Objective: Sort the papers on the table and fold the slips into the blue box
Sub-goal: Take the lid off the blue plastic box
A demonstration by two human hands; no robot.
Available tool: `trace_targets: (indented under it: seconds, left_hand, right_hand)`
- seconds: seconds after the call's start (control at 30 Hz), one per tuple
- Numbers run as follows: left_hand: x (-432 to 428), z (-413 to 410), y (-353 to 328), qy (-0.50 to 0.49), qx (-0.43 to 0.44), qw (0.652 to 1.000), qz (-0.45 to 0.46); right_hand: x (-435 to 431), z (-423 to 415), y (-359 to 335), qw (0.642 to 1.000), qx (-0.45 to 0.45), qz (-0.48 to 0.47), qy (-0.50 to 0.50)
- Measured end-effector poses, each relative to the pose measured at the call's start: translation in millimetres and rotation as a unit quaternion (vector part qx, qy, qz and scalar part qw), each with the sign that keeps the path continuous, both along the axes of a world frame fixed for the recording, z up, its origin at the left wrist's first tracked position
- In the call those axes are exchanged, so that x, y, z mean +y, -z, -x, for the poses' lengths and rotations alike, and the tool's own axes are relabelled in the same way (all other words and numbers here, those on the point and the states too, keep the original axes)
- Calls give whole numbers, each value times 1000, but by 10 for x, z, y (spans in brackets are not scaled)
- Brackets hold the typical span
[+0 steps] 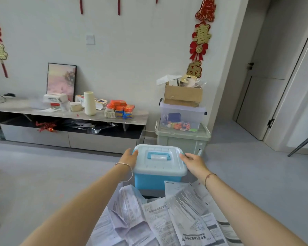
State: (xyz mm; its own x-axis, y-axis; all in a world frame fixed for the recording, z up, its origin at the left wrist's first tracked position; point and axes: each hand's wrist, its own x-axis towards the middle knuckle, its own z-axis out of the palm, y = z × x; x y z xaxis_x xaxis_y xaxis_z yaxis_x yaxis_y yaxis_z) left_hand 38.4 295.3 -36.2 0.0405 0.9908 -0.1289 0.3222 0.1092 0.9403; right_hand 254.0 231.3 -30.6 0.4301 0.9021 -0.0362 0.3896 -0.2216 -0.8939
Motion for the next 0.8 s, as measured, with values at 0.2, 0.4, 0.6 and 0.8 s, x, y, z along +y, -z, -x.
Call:
trace_targets:
  seconds: [0.2,0.4,0.6,0.8]
  left_hand:
    - [142,-81,181,-10,-83,996,20]
    - [202,-87,239,-7,-91,995,29]
    - [205,-86,169,-34,-36,997,52]
    - [241,15,228,-21,43,998,28]
  right_hand:
    - [66,-70,186,999,7,-19,44]
    - [17,-102,316,992,66,-73,78]
    - [18,-8,141,999,-27,-9,-40]
    - [7,44,136,999,-35,-8,-22]
